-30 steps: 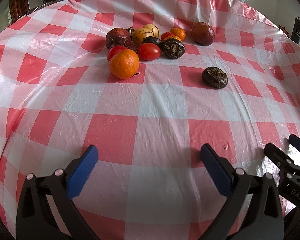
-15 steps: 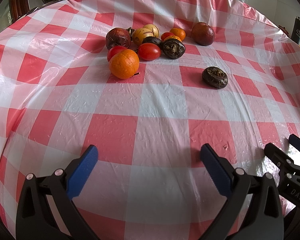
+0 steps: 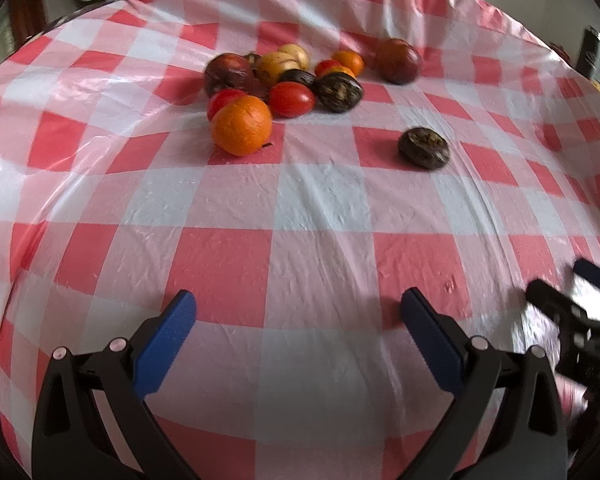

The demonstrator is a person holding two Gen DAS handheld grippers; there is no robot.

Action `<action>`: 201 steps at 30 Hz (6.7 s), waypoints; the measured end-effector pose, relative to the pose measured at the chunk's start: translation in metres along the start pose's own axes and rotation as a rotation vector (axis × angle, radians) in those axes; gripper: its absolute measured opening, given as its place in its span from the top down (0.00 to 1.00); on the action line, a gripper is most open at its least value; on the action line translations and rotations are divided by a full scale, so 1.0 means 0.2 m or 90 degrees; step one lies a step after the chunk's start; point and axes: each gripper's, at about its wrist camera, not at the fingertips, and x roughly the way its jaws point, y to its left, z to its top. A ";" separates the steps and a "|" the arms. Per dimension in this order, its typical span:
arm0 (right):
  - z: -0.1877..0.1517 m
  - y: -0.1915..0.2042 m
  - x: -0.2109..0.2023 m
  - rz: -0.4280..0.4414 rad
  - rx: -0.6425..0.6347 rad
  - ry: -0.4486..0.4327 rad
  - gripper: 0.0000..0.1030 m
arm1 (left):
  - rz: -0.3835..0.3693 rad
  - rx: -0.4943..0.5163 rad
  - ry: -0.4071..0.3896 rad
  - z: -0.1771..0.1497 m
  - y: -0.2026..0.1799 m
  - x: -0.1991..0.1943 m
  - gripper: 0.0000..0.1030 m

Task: Organize fruits
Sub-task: 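Grasp the orange with the left tool while the right tool grasps the dark passion fruit, then carry the orange and passion fruit to the white box and release both, then move both open tools back over the fruit cluster on the table, then grasp the red apple with the right tool while the left tool grasps a red tomato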

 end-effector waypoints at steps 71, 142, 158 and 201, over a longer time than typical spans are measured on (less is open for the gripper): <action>0.24 0.42 0.04 0.142 -0.067 -0.088 0.60 | 0.036 -0.129 -0.109 -0.16 0.31 -0.25 0.57; -1.42 1.92 -0.40 0.420 -0.708 0.118 0.39 | 0.300 -0.385 0.029 -1.94 1.31 -0.77 0.19; -0.64 0.99 -0.91 0.427 -0.430 -0.212 0.16 | 0.297 -0.188 -0.233 -1.00 0.91 -1.09 0.01; 1.28 0.26 0.82 -0.001 -0.018 -0.049 0.40 | -0.020 -0.181 -0.069 0.22 0.25 0.06 0.01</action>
